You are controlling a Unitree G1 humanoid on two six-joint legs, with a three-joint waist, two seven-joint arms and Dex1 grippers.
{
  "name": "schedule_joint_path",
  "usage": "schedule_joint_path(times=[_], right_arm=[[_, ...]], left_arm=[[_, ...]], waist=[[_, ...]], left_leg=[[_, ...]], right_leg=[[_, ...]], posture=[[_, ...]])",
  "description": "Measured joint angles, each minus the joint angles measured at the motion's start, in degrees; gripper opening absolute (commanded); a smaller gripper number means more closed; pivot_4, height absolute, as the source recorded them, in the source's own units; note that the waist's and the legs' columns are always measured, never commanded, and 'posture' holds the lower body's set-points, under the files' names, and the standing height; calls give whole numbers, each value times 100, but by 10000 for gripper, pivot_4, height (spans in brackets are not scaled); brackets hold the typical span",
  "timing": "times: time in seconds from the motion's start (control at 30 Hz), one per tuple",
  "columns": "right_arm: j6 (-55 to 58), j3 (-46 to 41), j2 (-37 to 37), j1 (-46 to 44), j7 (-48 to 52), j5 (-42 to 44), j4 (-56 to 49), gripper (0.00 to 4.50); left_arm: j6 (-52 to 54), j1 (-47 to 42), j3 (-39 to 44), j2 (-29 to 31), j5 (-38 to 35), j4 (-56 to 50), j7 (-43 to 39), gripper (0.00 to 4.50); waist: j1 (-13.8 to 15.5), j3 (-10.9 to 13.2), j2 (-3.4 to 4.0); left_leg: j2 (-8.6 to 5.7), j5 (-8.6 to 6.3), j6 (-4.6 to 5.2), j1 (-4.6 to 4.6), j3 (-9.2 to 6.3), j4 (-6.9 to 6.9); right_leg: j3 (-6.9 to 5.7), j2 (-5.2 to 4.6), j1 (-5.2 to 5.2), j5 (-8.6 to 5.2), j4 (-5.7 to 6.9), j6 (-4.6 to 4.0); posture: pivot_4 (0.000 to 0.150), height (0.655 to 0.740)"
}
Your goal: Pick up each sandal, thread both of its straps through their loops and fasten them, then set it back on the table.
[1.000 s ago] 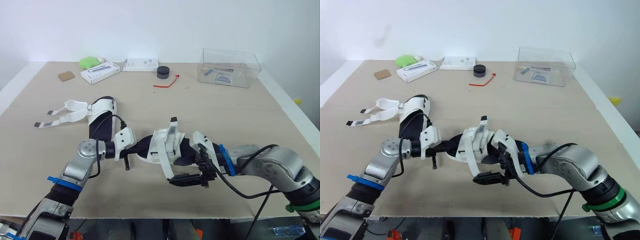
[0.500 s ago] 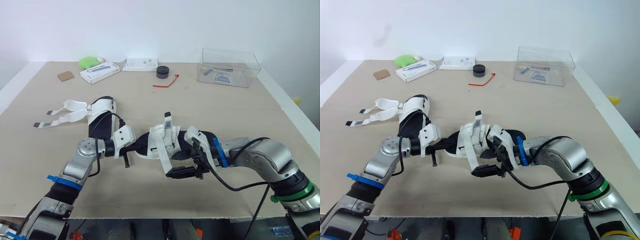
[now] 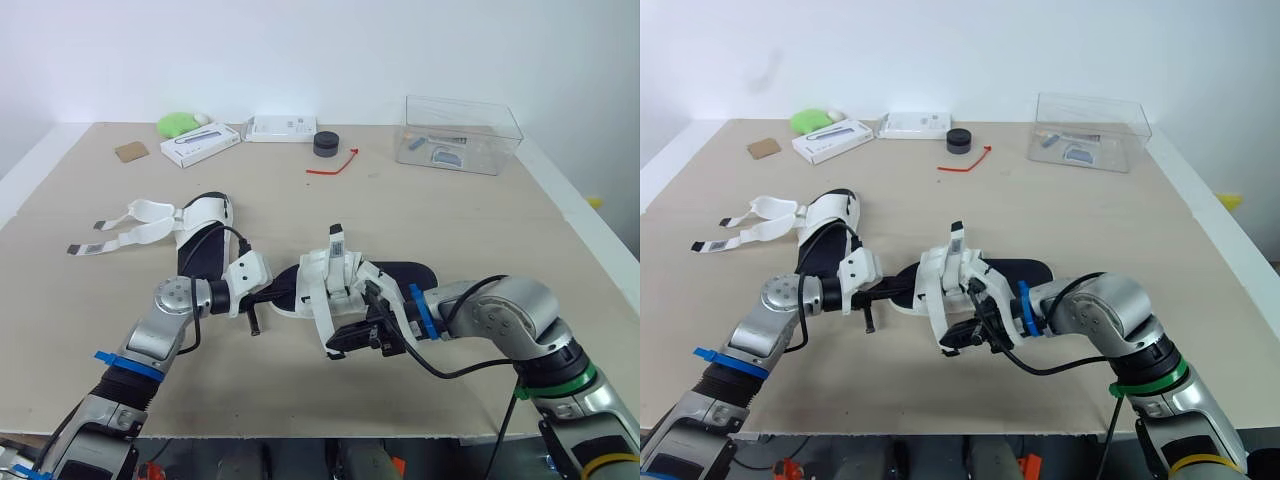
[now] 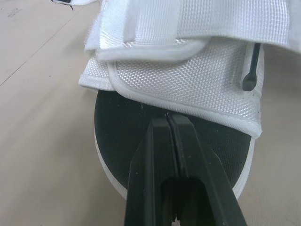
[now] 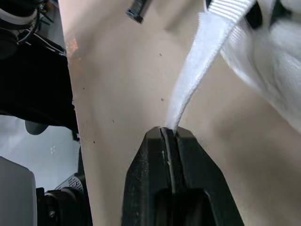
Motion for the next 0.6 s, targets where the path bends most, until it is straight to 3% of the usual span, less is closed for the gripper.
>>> schedule_joint_path(times=[0.07, 0.1, 0.3, 0.6], right_arm=[[328, -335, 313, -169, -107, 203, 191, 805], [695, -757, 742, -546, -293, 431, 444, 805], [1482, -1985, 1723, -1992, -1036, 536, 1701, 805], [1599, -2151, 1862, -2417, -1547, -12, 2853, 805]], left_arm=[[0, 10, 25, 0, 0, -8, 1, 0], [-1, 17, 40, -3, 5, -2, 19, 0], [-15, 14, 20, -52, 16, 24, 67, 0], [-62, 8, -44, -93, 15, 22, 101, 0]], waist=[[-10, 0, 1], [-15, 0, 1], [-10, -2, 4], [-5, -5, 7]], left_leg=[[2, 0, 0, 0, 3, 1], [4, 3, 4, 0, 1, 2], [4, 8, 12, -4, -2, 1], [-18, 7, 12, -37, -5, 2]], right_leg=[[5, 0, -3, 6, 1, -1], [5, 1, -4, 14, 1, -5], [1, 11, -6, 19, 2, -12], [0, -12, -17, 28, -3, -12]], posture=[[1500, 7400], [1500, 7400], [1500, 7400], [1500, 7400]])
